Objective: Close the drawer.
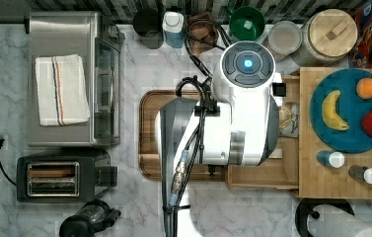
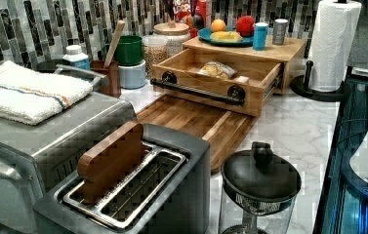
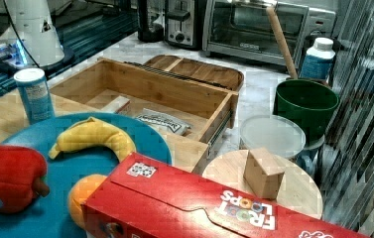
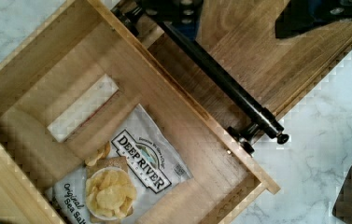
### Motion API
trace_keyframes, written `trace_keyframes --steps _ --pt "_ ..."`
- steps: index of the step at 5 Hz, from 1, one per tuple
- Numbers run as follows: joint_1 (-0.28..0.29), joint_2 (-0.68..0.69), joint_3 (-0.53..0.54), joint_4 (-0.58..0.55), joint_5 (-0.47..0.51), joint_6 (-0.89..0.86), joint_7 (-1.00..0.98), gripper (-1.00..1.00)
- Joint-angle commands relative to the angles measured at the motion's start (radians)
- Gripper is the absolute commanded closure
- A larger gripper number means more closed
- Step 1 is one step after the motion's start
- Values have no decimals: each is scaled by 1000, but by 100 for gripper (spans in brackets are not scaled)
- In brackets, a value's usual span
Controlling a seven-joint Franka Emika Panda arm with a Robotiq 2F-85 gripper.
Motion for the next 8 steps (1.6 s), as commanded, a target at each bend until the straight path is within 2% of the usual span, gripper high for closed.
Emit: trace_keyframes --steps 1,2,3,4,6,7,8 --pt "-11 4 5 0 -1 2 -12 100" --pt "-16 -44 11 -84 48 66 -64 -100" --pt "11 -44 34 -92 57 74 -97 -100" --pt "24 -22 56 -79 110 52 -266 -100" --pt "56 24 97 -54 143 0 -435 -100" --pt "55 8 123 -135 184 90 -479 -79" --pt "44 16 138 -200 206 154 -537 100"
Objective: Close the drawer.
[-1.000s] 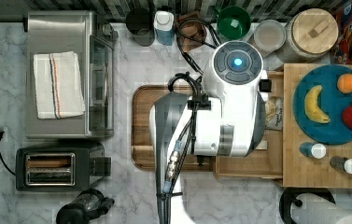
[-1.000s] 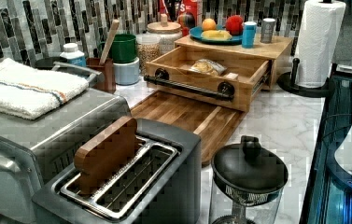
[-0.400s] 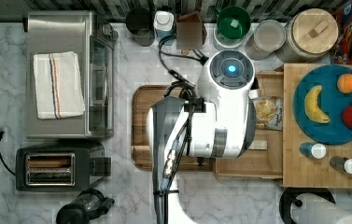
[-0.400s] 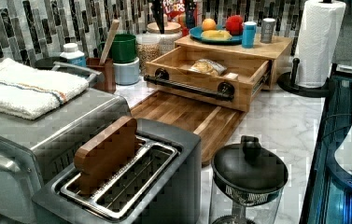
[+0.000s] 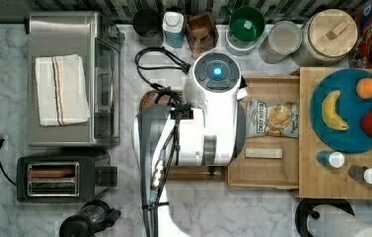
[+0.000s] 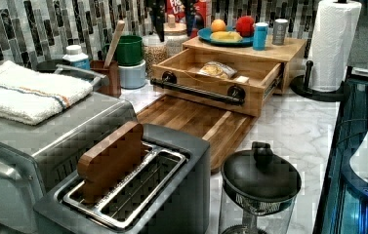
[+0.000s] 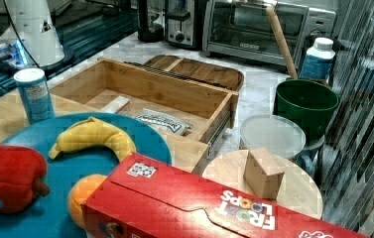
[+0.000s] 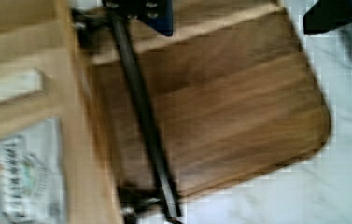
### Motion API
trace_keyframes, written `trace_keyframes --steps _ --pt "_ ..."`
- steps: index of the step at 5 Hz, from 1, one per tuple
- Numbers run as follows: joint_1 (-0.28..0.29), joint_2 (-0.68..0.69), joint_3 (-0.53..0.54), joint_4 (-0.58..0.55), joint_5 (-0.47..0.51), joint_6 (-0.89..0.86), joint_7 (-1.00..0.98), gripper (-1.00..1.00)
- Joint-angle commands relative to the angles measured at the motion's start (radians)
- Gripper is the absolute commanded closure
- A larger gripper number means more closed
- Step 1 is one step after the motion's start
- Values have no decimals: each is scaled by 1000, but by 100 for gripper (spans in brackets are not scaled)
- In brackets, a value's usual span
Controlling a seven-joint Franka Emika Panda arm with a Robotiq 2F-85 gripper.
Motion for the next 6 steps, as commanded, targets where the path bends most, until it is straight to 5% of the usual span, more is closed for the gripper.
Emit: trace_keyframes --steps 1,3,6 --pt "34 32 70 -177 -11 209 -160 100" --pt "75 117 44 -227 -90 322 -129 100" --pt "33 153 54 -267 -198 444 -201 100"
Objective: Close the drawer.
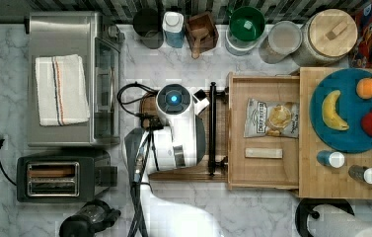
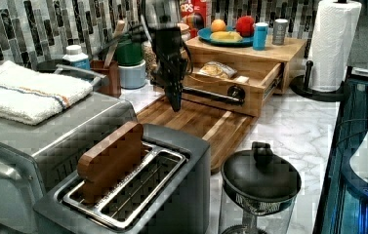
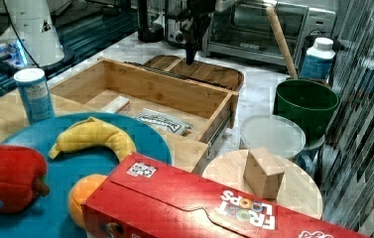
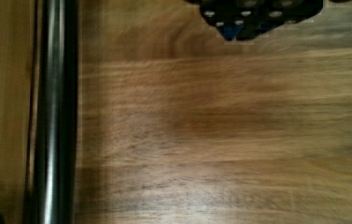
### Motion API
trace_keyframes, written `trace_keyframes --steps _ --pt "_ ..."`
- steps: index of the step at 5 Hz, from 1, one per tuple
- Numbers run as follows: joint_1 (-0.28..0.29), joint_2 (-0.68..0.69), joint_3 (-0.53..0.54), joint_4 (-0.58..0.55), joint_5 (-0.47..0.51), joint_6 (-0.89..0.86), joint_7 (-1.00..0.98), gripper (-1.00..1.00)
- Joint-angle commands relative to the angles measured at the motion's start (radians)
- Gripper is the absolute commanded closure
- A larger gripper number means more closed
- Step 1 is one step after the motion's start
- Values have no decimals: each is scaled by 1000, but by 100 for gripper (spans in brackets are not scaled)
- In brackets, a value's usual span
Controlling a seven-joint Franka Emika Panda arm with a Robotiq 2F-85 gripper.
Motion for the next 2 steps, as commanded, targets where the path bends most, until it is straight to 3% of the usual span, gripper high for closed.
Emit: trace_keyframes --steps 1,2 --pt "-45 -24 -10 1 -51 29 -139 100" --pt "-60 -45 -25 -21 -89 61 -167 100"
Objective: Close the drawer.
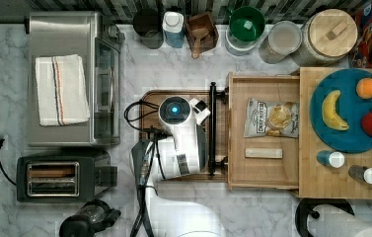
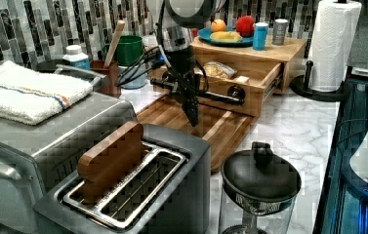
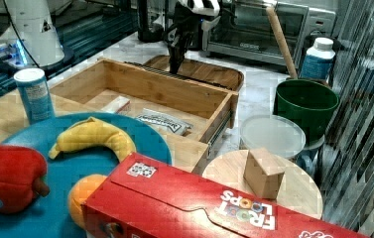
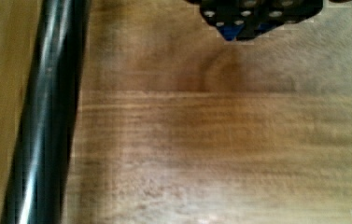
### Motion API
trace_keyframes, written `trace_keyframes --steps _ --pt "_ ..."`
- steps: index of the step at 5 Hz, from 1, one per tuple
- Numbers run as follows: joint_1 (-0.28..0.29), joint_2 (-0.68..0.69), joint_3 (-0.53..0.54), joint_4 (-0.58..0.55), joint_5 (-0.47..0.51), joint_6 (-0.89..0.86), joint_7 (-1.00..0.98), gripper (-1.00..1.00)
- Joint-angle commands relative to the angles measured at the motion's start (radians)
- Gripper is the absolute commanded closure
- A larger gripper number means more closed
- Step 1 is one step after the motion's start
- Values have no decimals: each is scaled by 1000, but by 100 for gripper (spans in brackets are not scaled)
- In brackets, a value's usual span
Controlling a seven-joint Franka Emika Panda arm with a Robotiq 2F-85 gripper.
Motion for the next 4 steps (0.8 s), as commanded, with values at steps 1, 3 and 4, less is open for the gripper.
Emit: trace_keyframes --steps 1,3,4 --pt "-64 -59 -46 87 -23 22 -194 100" --pt "-109 -60 -96 43 -15 147 -291 100" --pt "-122 -63 -129 40 23 161 -309 100"
